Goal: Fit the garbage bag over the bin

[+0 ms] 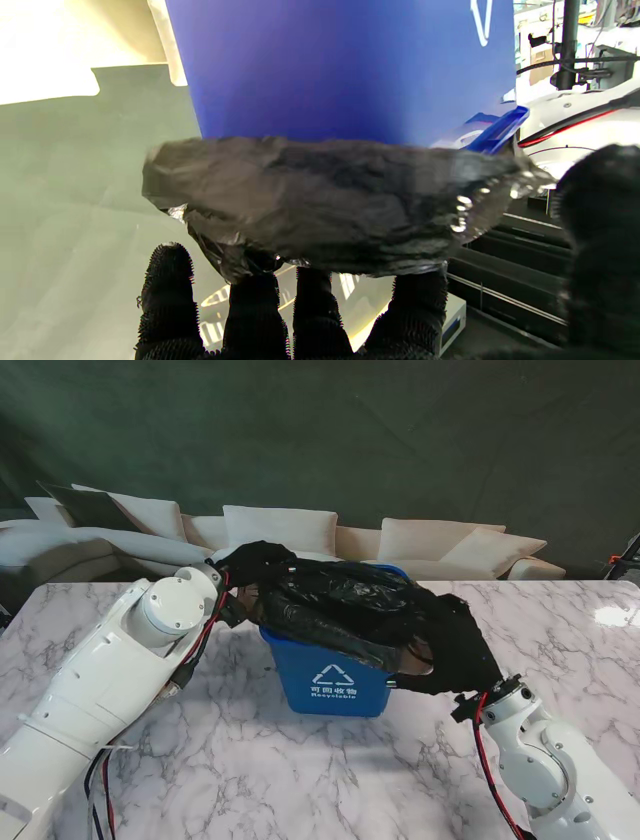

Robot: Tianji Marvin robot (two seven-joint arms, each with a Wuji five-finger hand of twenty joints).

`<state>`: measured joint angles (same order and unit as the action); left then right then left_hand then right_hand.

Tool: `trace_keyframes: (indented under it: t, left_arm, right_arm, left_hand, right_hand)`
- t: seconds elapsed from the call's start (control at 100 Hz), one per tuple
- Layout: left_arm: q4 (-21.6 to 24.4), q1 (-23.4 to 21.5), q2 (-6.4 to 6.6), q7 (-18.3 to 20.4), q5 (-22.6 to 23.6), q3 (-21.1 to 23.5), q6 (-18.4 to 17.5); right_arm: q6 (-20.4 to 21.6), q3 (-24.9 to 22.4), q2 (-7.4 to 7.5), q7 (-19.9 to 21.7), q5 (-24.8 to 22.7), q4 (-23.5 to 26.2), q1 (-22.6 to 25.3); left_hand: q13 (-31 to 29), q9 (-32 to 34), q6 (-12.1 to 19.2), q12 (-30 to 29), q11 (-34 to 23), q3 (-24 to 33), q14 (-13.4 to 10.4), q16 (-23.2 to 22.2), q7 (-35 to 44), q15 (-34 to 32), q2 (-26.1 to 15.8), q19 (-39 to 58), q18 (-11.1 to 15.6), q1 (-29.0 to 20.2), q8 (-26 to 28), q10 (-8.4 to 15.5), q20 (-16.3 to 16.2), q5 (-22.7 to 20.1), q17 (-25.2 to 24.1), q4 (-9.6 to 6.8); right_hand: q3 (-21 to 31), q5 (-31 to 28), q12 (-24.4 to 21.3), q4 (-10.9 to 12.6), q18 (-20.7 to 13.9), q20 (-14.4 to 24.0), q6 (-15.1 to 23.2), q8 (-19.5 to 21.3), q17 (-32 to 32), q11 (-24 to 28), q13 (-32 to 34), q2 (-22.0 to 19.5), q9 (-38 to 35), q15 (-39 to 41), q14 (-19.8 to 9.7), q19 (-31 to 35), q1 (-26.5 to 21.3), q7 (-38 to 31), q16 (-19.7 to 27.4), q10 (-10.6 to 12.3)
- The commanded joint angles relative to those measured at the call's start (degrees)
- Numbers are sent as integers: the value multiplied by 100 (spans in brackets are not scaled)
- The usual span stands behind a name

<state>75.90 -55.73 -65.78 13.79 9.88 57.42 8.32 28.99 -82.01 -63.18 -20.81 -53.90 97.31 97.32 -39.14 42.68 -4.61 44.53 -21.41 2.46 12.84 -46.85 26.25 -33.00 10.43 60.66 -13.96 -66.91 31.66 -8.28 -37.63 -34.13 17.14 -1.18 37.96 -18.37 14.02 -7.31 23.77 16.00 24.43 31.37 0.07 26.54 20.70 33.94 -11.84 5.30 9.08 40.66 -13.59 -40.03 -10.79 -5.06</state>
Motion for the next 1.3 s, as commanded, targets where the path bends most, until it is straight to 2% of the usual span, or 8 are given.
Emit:
trace_keyframes:
  t: [0.0, 0.1, 0.23, 0.3, 0.4, 0.81, 1.02, 1.29]
  left_arm:
    - [-59, 28, -19, 61, 2, -35, 32]
    - [-58, 38, -24, 57, -13, -48, 46]
    - [-40, 39, -24, 61, -21, -48, 71]
    - [-37, 42, -23, 64, -15, -51, 81]
    - [-30, 41, -24, 65, -13, -58, 106]
    - [14, 35, -24, 63, -12, -63, 137]
    - [-9, 60, -23, 79, -22, -62, 98]
    - [4, 66, -17, 101, -30, -49, 85]
  right_arm:
    - [15, 25, -26, 94, 105, -55, 10]
    - [-10, 31, -59, 98, 275, -63, 22]
    - [5, -4, -96, -10, 374, -62, 55]
    - [7, -29, -111, -98, 375, -69, 71]
    - [-10, -76, -141, -171, 462, -63, 109]
    - [-216, -482, -175, -399, 355, 235, 466]
    - [-566, -673, -236, -623, 400, 456, 451]
    - [-1013, -1013, -95, 771, 677, 869, 19]
  left_hand:
    - [-198, 209, 182, 118, 113, 338, -114, -81, 103, -183, 140, 258, 66, -559, -11, 121, -100, -173, 59, -59]
    - [-196, 222, 178, 145, 130, 336, -112, -92, 127, -203, 135, 269, 66, -558, -13, 119, -99, -186, 58, -58]
    - [-214, 237, 175, 170, 144, 331, -117, -109, 138, -232, 139, 286, 63, -548, -27, 120, -99, -181, 67, -59]
    - [-236, 272, 162, 193, 135, 334, -119, -122, 159, -252, 148, 301, 69, -554, -25, 119, -102, -203, 81, -63]
    - [-252, 293, 156, 225, 137, 336, -123, -145, 174, -285, 152, 327, 76, -556, -28, 125, -108, -206, 99, -64]
    - [-273, 351, 164, 300, 173, 346, -131, -188, 199, -331, 166, 366, 85, -572, -61, 137, -105, -195, 130, -65]
    - [-286, 371, 166, 331, 194, 356, -139, -203, 213, -348, 161, 382, 82, -584, -74, 139, -103, -197, 137, -65]
    - [-300, 403, 134, 355, 210, 355, -132, -217, 232, -363, 158, 398, 83, -586, -86, 144, -99, -205, 146, -61]
  right_hand:
    - [159, 358, 50, 131, -48, -94, -207, 162, -104, 87, 39, 110, 174, 60, -122, 60, 314, -20, -55, -29]
    - [211, 761, 18, 122, -70, -130, -502, 7, -146, 28, 34, 118, 165, 85, -136, 91, 372, 490, -82, 6]
    - [256, 681, 144, 122, -149, -100, -686, 77, -72, 304, 139, 112, 154, 185, -207, 205, 471, 415, -159, 27]
    - [313, 746, 251, 133, -282, 48, -1225, 263, 110, 584, 232, -11, 176, 263, -240, 460, 688, 241, -222, -8]
    - [342, 722, 292, 145, -394, 211, -1630, 364, 173, 723, 288, -200, 142, 367, -296, 678, 849, 178, -287, -24]
    - [-346, 581, 317, 263, -545, 1008, -1745, -21, 487, 721, 577, -1206, -79, 808, -331, 1302, 441, 627, -669, -30]
    - [-971, 241, 437, 396, -497, 1251, -1866, -80, 607, 808, 731, -1740, -484, 1055, -287, 1491, -324, 538, -816, -78]
    - [-941, -391, 446, 433, -409, 1220, -1880, -197, 609, 613, 831, -1505, -941, 973, -199, 1466, -277, 616, -786, -82]
